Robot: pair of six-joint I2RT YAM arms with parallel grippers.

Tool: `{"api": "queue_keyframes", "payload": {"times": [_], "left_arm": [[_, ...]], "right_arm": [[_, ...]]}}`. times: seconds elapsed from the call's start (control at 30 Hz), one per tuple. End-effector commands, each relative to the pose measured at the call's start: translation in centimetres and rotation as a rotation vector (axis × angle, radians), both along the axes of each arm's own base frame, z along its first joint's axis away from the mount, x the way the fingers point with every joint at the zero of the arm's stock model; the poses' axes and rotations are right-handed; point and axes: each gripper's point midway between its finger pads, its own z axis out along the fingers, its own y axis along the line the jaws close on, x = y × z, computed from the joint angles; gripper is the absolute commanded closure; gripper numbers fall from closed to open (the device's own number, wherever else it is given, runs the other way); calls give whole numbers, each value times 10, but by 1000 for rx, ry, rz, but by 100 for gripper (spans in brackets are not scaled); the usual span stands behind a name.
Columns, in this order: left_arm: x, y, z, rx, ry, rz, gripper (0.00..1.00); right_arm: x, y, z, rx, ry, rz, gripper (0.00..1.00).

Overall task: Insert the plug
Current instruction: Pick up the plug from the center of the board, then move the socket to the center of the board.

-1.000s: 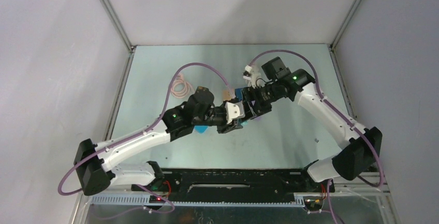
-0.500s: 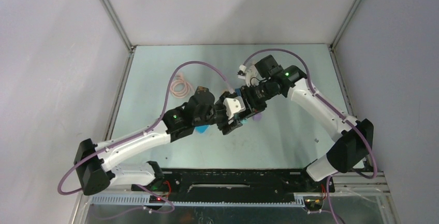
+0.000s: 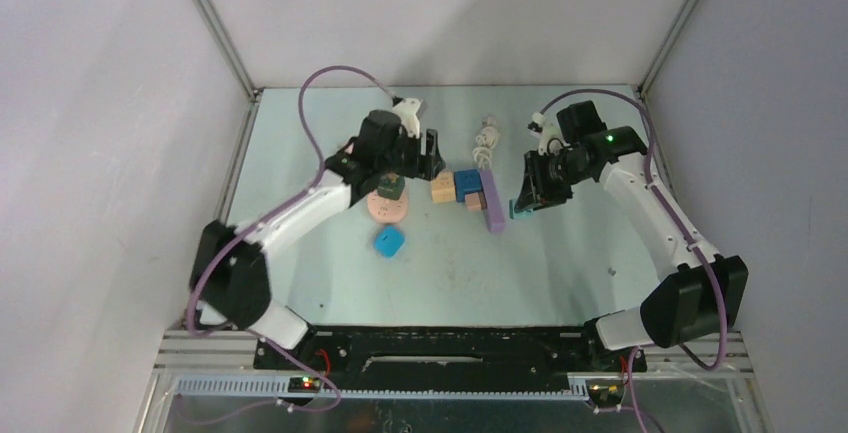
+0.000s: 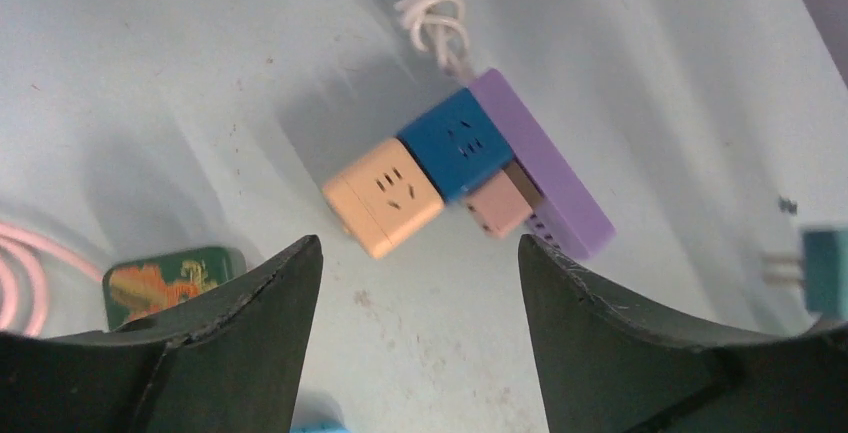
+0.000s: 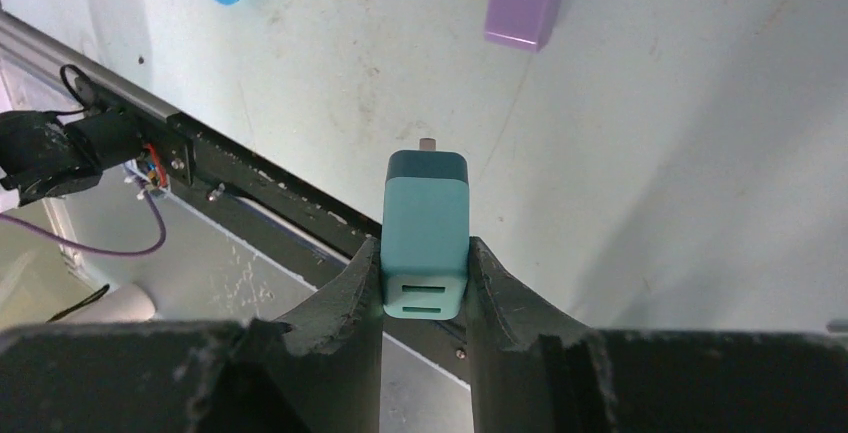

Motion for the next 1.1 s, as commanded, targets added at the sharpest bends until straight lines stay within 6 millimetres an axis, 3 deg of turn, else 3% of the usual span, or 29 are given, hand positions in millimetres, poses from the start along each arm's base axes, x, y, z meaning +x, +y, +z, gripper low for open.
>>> {"api": "queue_keyframes", "payload": {"times": [0.0, 0.2, 0.4, 0.63, 1.07], "left_arm": [[25, -12, -13, -43, 211, 9, 27], [84, -14, -54, -66, 384, 47, 38], [98, -27, -92, -88, 517, -1, 36], [80, -47, -113, -192, 609, -93, 34], [8, -70, -115, -303, 668, -135, 33]], "right_arm": [[1, -11, 10, -21, -64, -8, 100], [2, -14, 12, -27, -66, -39, 100], [12, -18, 1, -45, -36, -78, 100], [42, -17, -3, 28, -14, -130, 100], [49, -23, -5, -13, 2, -113, 100]]}}
